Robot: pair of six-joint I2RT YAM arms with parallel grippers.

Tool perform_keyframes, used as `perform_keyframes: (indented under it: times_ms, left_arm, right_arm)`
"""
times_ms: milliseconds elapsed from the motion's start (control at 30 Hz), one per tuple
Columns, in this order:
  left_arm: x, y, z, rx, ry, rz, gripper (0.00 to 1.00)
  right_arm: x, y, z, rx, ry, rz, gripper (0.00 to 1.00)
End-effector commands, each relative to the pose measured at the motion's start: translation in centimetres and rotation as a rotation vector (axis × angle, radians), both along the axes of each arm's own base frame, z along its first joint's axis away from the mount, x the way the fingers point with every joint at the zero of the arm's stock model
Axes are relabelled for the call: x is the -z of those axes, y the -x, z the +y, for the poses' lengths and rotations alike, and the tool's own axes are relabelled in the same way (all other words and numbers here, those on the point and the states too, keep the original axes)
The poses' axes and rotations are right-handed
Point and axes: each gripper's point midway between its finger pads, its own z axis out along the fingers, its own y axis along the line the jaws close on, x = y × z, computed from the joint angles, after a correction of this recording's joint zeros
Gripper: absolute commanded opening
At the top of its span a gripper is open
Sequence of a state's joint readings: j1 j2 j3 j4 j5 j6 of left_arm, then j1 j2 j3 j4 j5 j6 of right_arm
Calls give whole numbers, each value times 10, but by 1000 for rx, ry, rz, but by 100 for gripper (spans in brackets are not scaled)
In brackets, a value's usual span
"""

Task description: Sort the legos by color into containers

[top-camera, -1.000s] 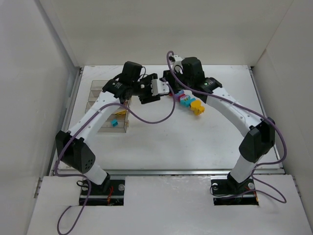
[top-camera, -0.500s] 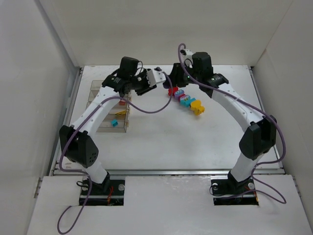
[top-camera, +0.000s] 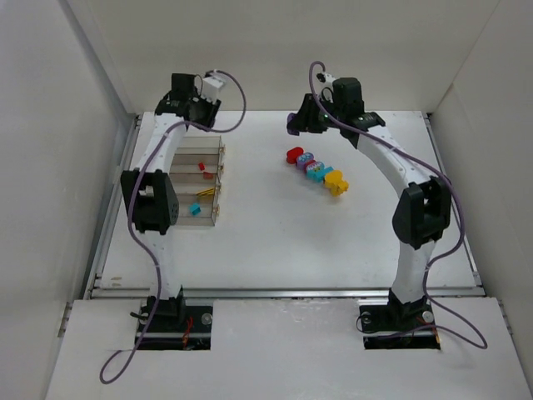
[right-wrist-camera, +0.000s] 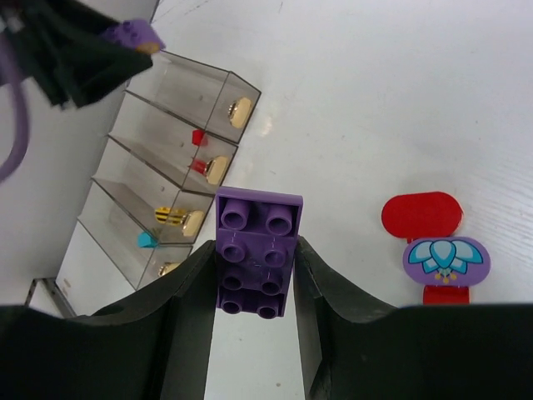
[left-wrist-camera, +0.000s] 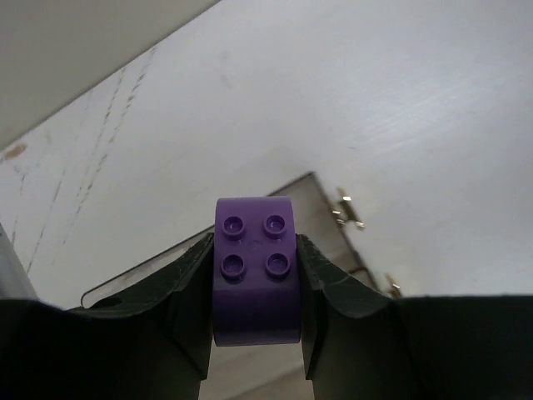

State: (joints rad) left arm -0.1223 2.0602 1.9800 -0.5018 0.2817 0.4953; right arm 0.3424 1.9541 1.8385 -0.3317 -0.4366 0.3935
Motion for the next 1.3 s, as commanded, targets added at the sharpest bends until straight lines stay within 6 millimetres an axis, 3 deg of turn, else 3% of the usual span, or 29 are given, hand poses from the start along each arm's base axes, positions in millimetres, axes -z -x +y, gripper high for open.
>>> perform_keyframes:
  times_ms: [0,33,100,267,333,533,633,667,800,833,933,1000,1100,1133,1167,1233,1267]
  left_arm:
    - [23,-14,36,-210,60,130,0]
    - [29,-16,40,-228,42,141,0]
    - [44,-15,39,-235,43,174,0]
    - [56,-11,47,-312,106,219,0]
    - [67,-16,61,-343,122,232,0]
    - [85,-18,61,-346,117,256,0]
    - [91,-18,58,-317,118,265,18]
    - [92,-14,56,-302,116,279,36]
    - [94,-12,66,-319,91,285,72]
    - [94,-13,68,-327,83,283,74]
    - [76,-13,76,-340,110,254,80]
    - [65,-12,70,-337,148,246,80]
    - [31,-10,74,-332,168,185,79]
    - [4,-8,71,-318,184,131,79]
    - [-12,-8,68,-292,192,94,79]
    - [-40,3,47,-149,246,56,77]
    - [-70,12,38,-41,233,-22,77]
  right_arm:
    - [-32,-8,5,-33,-19,-91,0]
    - [-25,-10,6,-33,-14,-78,0]
    - [-30,-16,2,-24,-17,-86,0]
    - [-21,-21,4,-24,-9,-64,0]
    - [-24,-20,4,-24,-9,-64,0]
    - [-21,-22,2,-7,4,-48,0]
    - [-23,-22,1,-7,4,-48,0]
    - [-23,-22,1,-7,4,-48,0]
    - [-28,-20,1,-7,1,-57,0]
    - [-28,-20,1,-7,1,-57,0]
    - [-33,-16,6,-18,-2,-65,0]
    - [-38,-14,5,-18,-5,-74,0]
    - [-45,-7,14,-68,-18,-101,0]
    - [-48,1,18,-119,-32,-110,0]
    - [-44,5,21,-155,-31,-109,0]
    - [-57,23,31,-285,-23,-204,0]
    - [-52,34,38,-344,-9,-222,0]
